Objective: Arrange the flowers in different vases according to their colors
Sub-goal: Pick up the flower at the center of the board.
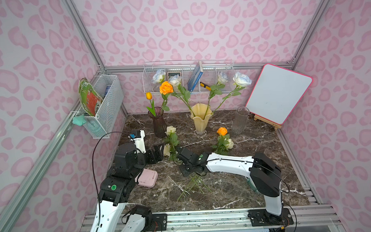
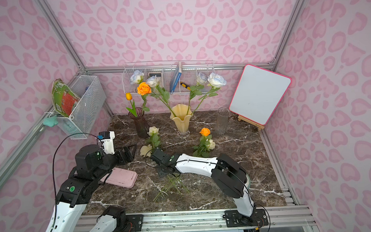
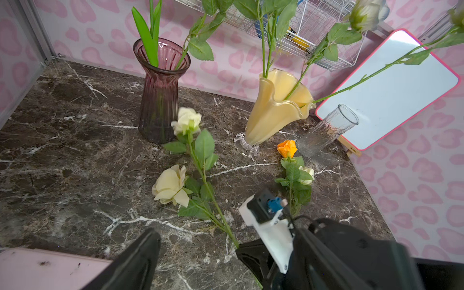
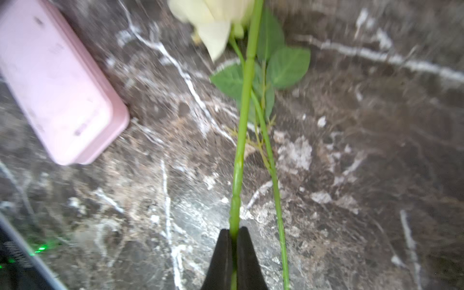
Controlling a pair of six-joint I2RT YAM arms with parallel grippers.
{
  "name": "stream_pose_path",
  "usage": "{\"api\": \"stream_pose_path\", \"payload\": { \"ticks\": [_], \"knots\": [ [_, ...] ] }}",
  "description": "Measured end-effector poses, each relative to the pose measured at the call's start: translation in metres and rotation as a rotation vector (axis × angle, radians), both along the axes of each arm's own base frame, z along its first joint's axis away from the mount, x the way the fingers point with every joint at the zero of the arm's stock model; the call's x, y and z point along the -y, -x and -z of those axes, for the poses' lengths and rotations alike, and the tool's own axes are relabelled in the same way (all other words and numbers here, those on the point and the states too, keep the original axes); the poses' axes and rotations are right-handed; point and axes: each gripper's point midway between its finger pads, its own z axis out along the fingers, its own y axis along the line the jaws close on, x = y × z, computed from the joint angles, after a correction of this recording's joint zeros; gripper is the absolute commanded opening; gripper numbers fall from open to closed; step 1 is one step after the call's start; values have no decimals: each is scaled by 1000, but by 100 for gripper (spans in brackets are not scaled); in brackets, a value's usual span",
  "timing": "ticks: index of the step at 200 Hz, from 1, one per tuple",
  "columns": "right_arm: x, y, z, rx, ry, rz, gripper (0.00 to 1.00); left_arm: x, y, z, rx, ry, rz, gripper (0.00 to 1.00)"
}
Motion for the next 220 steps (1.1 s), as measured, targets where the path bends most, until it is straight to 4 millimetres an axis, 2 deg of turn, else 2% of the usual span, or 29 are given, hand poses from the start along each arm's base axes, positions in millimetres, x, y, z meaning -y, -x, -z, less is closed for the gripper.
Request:
{"api": "stream_pose_path", "payload": {
  "ticks": [19, 43, 75, 92, 117, 135, 155, 178, 204, 220],
  "knots": [
    [-4, -10, -46, 67, -90, 1, 0, 2, 2, 3, -4, 10, 3, 88],
    [1, -22, -85, 124, -165, 7, 0, 3, 2, 13, -24, 13, 1, 88],
    [10, -26, -118, 196, -253, -4, 0, 2, 2, 20, -41, 17, -9, 88],
    [12, -26, -130, 246, -304, -22, 0, 3, 0, 25, -56, 23, -10, 87],
    [8, -29, -147, 335, -369, -52, 0, 4, 0, 32, -75, 24, -8, 87],
    [2, -36, -169, 409, -422, -68, 0, 4, 0, 33, -76, 27, -9, 87],
    [-5, -44, -204, 500, -508, -77, 0, 5, -1, 34, -85, 38, -13, 87],
    [-6, -41, -238, 593, -592, -102, 0, 5, 1, 38, -92, 37, -13, 87],
    [1, -33, -284, 711, -687, -122, 0, 5, 1, 41, -96, 36, -12, 87],
    [13, -27, -317, 802, -748, -120, 0, 6, 0, 44, -107, 34, -10, 87]
  ]
}}
